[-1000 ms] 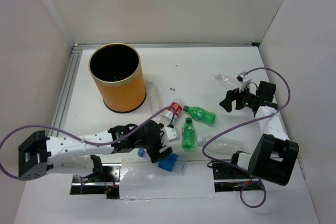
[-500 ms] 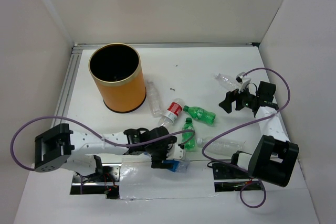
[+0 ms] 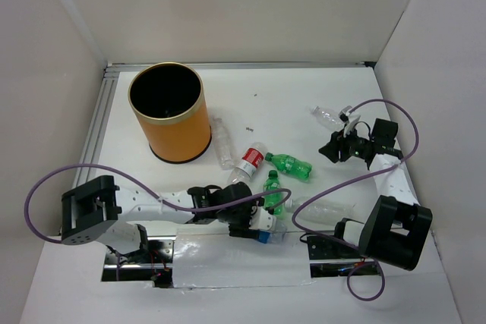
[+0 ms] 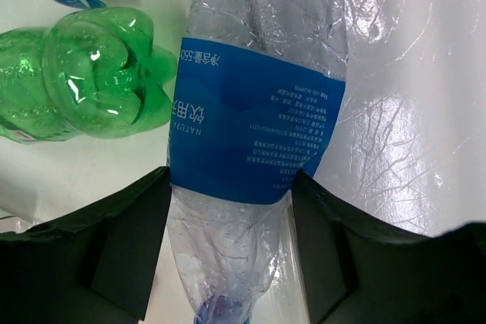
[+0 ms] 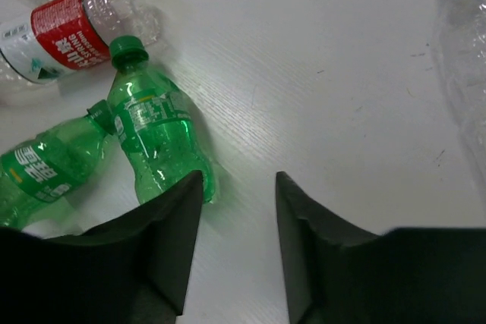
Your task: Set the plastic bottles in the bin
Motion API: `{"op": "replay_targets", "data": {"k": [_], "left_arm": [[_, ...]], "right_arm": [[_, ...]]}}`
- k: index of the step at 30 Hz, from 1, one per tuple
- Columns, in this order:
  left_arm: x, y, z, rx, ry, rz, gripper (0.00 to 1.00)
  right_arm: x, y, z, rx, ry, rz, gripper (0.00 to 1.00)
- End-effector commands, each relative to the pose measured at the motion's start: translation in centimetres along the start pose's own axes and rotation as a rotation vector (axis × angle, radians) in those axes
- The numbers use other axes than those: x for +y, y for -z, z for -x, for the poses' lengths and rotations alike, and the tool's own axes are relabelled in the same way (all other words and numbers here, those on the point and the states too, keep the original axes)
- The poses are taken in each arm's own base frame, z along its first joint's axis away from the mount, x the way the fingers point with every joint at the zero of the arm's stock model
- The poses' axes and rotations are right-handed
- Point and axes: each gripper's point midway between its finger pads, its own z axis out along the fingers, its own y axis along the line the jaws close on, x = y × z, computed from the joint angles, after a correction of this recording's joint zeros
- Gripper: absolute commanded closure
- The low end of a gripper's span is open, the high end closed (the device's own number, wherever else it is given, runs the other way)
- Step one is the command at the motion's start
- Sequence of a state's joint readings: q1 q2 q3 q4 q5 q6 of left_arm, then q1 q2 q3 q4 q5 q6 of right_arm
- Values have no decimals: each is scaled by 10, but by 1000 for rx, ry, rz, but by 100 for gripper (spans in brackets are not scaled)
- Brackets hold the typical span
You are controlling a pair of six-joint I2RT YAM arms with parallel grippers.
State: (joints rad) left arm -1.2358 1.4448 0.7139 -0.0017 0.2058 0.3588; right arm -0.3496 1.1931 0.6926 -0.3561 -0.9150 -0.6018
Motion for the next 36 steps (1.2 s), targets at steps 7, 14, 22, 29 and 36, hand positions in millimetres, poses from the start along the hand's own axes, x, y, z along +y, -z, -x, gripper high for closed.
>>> {"op": "replay_targets", "data": {"k": [7, 14, 22, 29, 36], "left_arm": [[13, 57, 46, -124, 39, 110, 100], [26, 87, 61, -151, 34, 192, 100], [74, 130, 69, -197, 76, 430, 100], [148, 236, 111, -467, 141, 728, 100], [206, 340, 139, -667, 127, 1038, 100]], "right_arm": [[19, 2, 4, -32, 44, 94, 67], [20, 1, 3, -33, 36, 104, 67], [20, 1, 3, -33, 36, 104, 67], [19, 1, 2, -27, 36, 97, 67], [19, 0, 0, -23, 28, 100, 67]]}}
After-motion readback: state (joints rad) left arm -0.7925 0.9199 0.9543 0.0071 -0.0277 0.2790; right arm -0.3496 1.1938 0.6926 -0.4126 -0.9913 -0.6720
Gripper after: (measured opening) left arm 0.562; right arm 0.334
